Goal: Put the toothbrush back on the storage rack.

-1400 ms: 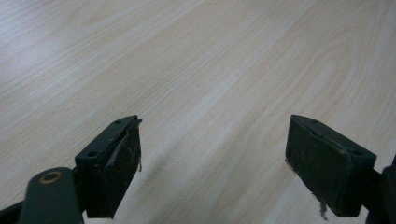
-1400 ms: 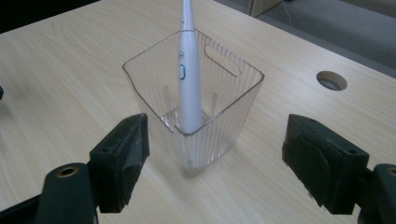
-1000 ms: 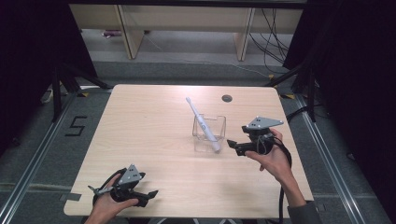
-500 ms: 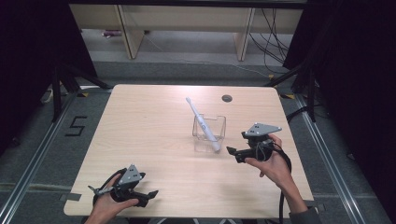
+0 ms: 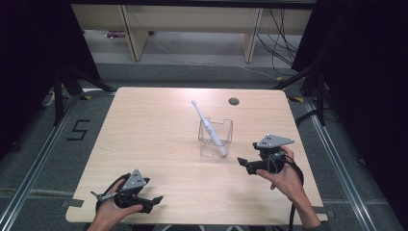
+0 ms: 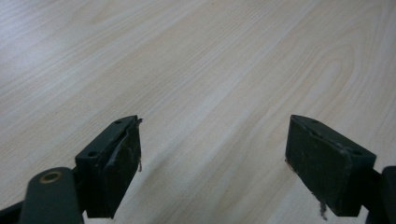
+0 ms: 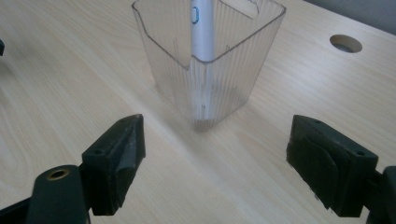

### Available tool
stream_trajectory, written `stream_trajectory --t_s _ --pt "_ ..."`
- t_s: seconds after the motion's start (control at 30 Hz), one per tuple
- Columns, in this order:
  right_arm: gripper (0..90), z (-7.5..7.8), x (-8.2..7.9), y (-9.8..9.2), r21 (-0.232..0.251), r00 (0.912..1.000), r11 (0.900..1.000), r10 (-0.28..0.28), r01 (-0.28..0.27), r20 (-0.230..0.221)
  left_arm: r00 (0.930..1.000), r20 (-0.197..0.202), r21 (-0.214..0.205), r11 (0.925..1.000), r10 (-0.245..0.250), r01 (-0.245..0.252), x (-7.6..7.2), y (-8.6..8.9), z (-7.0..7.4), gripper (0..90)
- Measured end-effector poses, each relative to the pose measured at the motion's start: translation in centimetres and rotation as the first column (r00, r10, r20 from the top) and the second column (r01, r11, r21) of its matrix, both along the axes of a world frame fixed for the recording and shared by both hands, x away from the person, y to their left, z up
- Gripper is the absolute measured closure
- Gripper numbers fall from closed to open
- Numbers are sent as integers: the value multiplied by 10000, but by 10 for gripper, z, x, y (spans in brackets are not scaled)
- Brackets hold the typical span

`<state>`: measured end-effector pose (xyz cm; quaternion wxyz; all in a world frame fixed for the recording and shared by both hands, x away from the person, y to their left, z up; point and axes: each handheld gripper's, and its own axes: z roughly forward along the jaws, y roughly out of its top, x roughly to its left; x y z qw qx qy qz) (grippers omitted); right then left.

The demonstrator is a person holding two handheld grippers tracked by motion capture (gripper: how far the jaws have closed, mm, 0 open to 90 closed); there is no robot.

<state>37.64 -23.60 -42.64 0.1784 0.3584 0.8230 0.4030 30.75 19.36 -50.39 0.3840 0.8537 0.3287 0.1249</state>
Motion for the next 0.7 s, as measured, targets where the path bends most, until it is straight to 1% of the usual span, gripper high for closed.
stream_trajectory --t_s 0.03,0.07,0.1,0.13,0.2,0.27,0.37,0.4,0.43,0.47,0.5,0.53,0.57,0.6,0.63,0.67,0.7 --pt "197 -1 0 -1 -44 9999 10000 66 -67 -134 10000 -25 -56 10000 -21 21 0 0 0 179" --pt "197 -2 0 -3 -113 10000 9999 89 -89 23 10000 -4 50 10000 -48 48 0 0 0 179" --pt "197 -4 0 -2 4 10000 10000 43 -43 26 10000 -6 4 10000 1 -1 0 0 0 179" --pt "197 -4 -1 -3 -25 9999 10000 60 -60 -103 10000 -7 12 10000 -4 4 0 0 0 179" --pt "198 -5 -1 -3 13 9999 10000 17 -17 -112 10000 -14 18 10000 0 0 0 0 0 179" --pt "198 -6 -1 -4 -61 10000 10000 54 -54 -42 10000 5 24 10000 -16 16 0 0 0 179" --pt "198 -7 -3 -4 99 10000 9999 49 -48 -47 10000 25 -5 10000 -86 86 0 0 0 179" --pt "198 -7 -3 -4 99 10000 9999 49 -48 -47 10000 -27 -163 9999 -26 25 -1 -1 0 179" --pt "198 -8 -3 -5 -11 9998 9999 150 -150 92 10000 21 10 10000 -64 64 0 0 0 179" --pt "198 -9 -6 -3 220 9999 9997 -58 60 -94 9999 3 -62 9999 -122 122 0 0 0 179" --pt "198 -9 -6 -5 91 10000 9999 83 -83 -55 9999 -2 -56 9999 -115 115 0 0 0 179" --pt "198 -10 -6 -6 56 10000 10000 64 -65 16 9999 1 -49 9999 -120 120 0 0 1 179" --pt "198 -12 -7 -6 170 9999 9998 71 -72 79 10000 33 -6 10000 -76 76 0 0 1 179" --pt "198 -12 -7 -6 170 9999 9998 71 -72 79 10000 33 -6 10000 -76 76 0 0 1 179" --pt "197 -13 -9 -8 197 10000 9998 -7 8 -56 10000 -32 -78 10000 -61 61 -1 0 1 179" --pt "197 -13 -9 -8 197 10000 9998 -7 8 -56 10000 -32 -78 10000 -61 61 -1 0 1 179" --pt "197 -13 -10 -8 266 9998 9996 -105 110 -177 9999 -71 -44 10000 -81 81 -1 0 1 179"
